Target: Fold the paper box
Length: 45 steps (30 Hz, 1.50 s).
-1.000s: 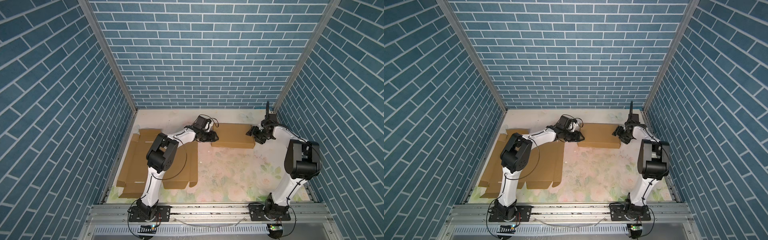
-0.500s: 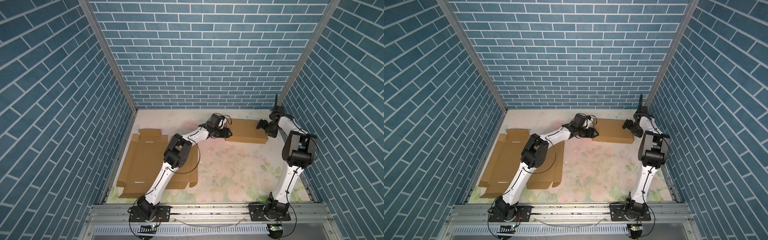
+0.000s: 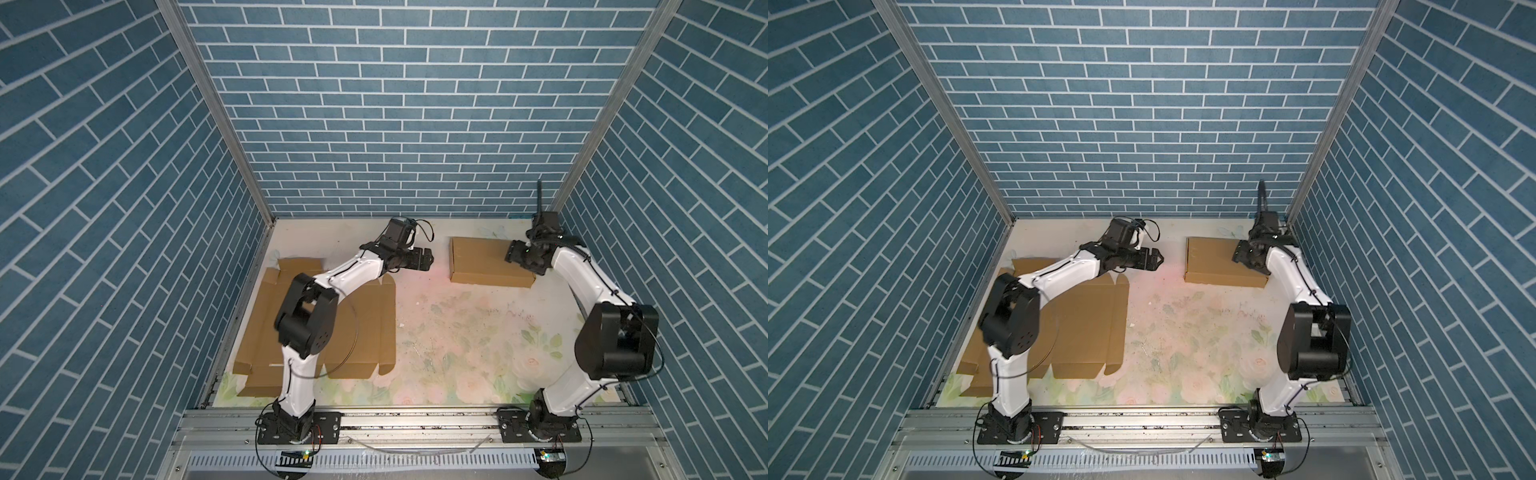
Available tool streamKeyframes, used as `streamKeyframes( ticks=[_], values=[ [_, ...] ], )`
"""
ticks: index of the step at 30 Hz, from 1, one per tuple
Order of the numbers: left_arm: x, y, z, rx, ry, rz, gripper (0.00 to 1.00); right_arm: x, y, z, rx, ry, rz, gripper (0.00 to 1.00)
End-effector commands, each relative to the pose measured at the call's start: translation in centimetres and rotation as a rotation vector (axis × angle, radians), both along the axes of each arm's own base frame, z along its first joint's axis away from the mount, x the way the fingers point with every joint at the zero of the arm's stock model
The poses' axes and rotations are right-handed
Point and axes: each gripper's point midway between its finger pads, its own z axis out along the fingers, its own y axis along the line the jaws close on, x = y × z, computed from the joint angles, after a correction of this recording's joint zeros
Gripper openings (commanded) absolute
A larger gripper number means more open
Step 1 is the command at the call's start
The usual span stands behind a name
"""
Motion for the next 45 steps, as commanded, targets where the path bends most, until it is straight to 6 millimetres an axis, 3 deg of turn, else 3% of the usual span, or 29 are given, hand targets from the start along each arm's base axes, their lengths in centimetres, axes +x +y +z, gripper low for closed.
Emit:
streamKeyframes(
  ticks=[1,4,8,9,11,12,14,17,23,31,35,40,45],
  values=[
    [-1.4,8.0,2.7,0.308,-0.189,0.156,1.0,-2.9,6.7,-2.0,0.12,0.011,0.044,0.74],
    [-3.5,12.7,5.2,0.413,-0.277,0.196,1.0,-4.8,12.9,-3.3,0.225,0.036,0.12,0.74],
    [-6.0,16.1,6.1,0.185,-0.193,0.169,0.97,-7.2,20.4,-4.5,0.294,0.089,0.22,0.72],
    [-6.6,16.8,5.8,0.127,-0.157,0.175,0.87,-7.8,22.2,-4.8,0.309,0.104,0.247,0.72],
    [-7.6,18.5,4.4,0.067,-0.083,0.23,0.64,-9.1,25.0,-5.8,0.343,0.136,0.272,0.72],
    [-8.0,19.0,3.5,0.042,-0.047,0.257,0.57,-9.6,26.1,-6.2,0.36,0.149,0.281,0.71],
    [-8.9,20.0,0.8,-0.013,0.048,0.307,0.46,-10.7,28.5,-7.1,0.401,0.187,0.298,0.7],
    [-10.1,21.7,-3.0,-0.033,0.157,0.409,0.38,-12.2,31.0,-8.5,0.411,0.247,0.323,0.69],
    [-12.2,23.5,-8.7,-0.074,0.285,0.589,0.37,-13.8,33.2,-10.9,0.42,0.334,0.307,0.67],
    [-15.1,24.6,-14.2,-0.124,0.397,0.747,0.3,-14.5,35.6,-12.4,0.487,0.418,0.297,0.66],
    [-15.9,24.6,-15.2,-0.112,0.428,0.748,0.3,-14.1,36.6,-11.9,0.515,0.41,0.317,0.66],
    [-16.8,24.6,-16.2,-0.105,0.453,0.742,0.29,-13.6,39.0,-8.9,0.643,0.345,0.408,0.61],
    [-16.9,24.1,-16.9,-0.129,0.48,0.744,0.27,-13.8,38.6,-7.4,0.664,0.309,0.437,0.6]
  ],
)
